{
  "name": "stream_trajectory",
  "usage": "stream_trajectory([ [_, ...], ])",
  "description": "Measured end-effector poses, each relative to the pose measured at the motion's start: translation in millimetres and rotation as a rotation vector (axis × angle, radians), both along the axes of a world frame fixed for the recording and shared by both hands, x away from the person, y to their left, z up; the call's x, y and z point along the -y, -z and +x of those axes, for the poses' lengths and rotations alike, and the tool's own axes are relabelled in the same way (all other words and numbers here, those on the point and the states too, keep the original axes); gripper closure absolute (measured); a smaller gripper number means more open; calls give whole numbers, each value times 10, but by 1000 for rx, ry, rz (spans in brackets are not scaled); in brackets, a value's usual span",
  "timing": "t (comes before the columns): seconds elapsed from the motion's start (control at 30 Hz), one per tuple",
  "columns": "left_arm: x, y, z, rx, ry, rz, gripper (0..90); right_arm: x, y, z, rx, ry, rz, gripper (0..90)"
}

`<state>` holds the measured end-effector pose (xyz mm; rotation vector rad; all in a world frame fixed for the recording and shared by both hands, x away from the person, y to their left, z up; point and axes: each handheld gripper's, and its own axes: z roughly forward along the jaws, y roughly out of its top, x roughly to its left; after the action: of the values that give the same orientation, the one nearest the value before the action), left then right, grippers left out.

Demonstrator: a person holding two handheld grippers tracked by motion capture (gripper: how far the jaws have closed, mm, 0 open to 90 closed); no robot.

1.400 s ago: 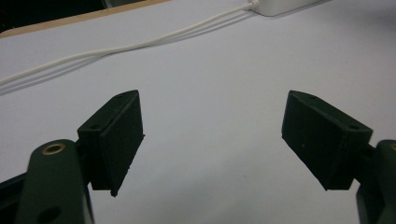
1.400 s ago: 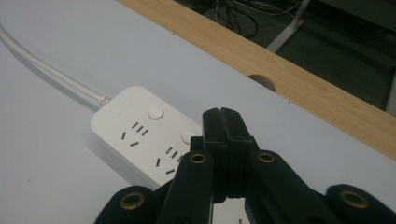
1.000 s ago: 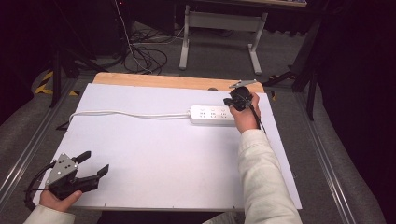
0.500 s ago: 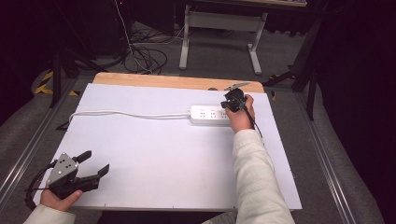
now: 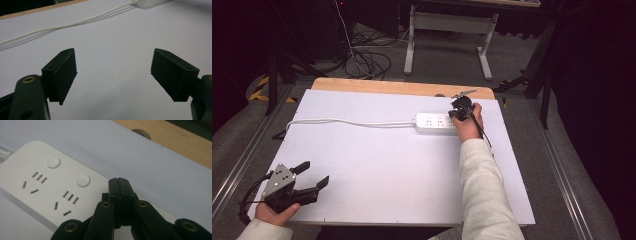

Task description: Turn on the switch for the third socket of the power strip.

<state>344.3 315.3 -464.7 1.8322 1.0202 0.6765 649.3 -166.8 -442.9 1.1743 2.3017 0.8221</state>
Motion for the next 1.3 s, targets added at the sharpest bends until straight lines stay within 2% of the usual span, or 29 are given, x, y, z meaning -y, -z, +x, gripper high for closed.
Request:
stream_trajectory([
  [0.3,3,-2,-3,2,1,0,212,-11,9,-3,0,3,-16,900],
  [0.57,5,-1,-2,1,1,2,212,-69,15,-22,13,11,-58,900],
  [0.77,5,-1,-5,1,2,2,212,-28,28,-25,-22,69,2,900],
  [0.87,-2,-1,-4,1,0,0,212,-8,21,-26,-29,76,-13,900],
  [1.0,9,0,1,1,4,4,212,-10,23,-31,-22,71,-25,900],
  [1.13,16,1,6,0,6,6,212,-31,38,-31,-21,46,16,900],
  [1.23,16,1,7,0,6,7,212,-79,47,-33,-5,46,-2,900],
  [1.3,8,-3,-5,4,5,6,212,-68,51,-34,-9,52,12,900],
])
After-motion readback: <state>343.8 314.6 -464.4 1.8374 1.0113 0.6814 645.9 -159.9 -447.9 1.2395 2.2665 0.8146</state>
